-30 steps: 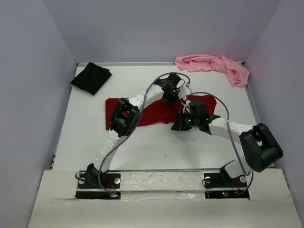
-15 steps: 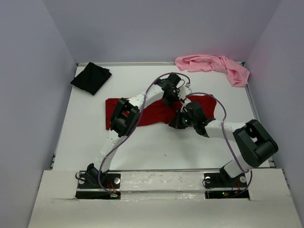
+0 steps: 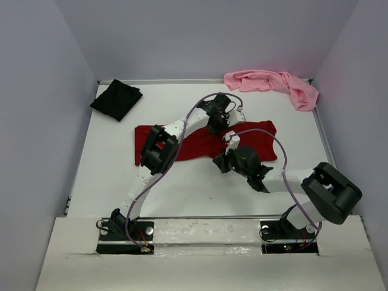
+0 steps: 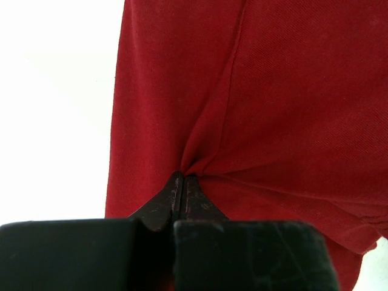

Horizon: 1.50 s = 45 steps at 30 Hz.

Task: Fold and stack the t-shirts
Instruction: Fold the tshirt

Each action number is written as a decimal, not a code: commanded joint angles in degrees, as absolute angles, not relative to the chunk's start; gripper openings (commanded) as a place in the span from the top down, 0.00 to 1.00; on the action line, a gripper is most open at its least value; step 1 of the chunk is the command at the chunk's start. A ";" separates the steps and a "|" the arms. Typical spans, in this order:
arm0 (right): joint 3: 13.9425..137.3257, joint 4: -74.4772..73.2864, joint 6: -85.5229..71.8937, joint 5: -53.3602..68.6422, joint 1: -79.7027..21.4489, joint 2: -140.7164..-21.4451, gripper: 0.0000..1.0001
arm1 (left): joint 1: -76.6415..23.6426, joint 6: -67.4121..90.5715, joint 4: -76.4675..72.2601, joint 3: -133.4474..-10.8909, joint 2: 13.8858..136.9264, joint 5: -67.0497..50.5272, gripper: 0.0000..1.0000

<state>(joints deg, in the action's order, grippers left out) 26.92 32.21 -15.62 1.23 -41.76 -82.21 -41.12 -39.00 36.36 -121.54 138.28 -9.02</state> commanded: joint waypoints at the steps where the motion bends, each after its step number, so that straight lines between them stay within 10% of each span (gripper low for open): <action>1: 23.13 52.35 -7.57 -6.85 -44.46 -86.30 1.00 | -40.52 -39.81 37.88 -123.93 137.64 -9.58 1.00; 11: 20.65 80.85 1.56 -11.51 -45.53 -104.84 1.00 | -40.08 -39.81 38.06 -123.93 137.64 -10.02 1.00; 27: 26.10 69.17 6.15 -12.30 -45.53 -95.71 1.00 | -39.99 -39.99 39.02 -125.16 138.08 -9.76 1.00; 45: 30.59 80.07 7.12 -14.06 -45.53 -113.82 1.00 | -39.99 -40.43 40.52 -126.30 138.34 -10.11 1.00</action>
<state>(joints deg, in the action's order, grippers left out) 29.71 72.03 5.85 -11.62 -45.08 -112.77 -40.38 -39.62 38.79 -123.55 138.39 -10.07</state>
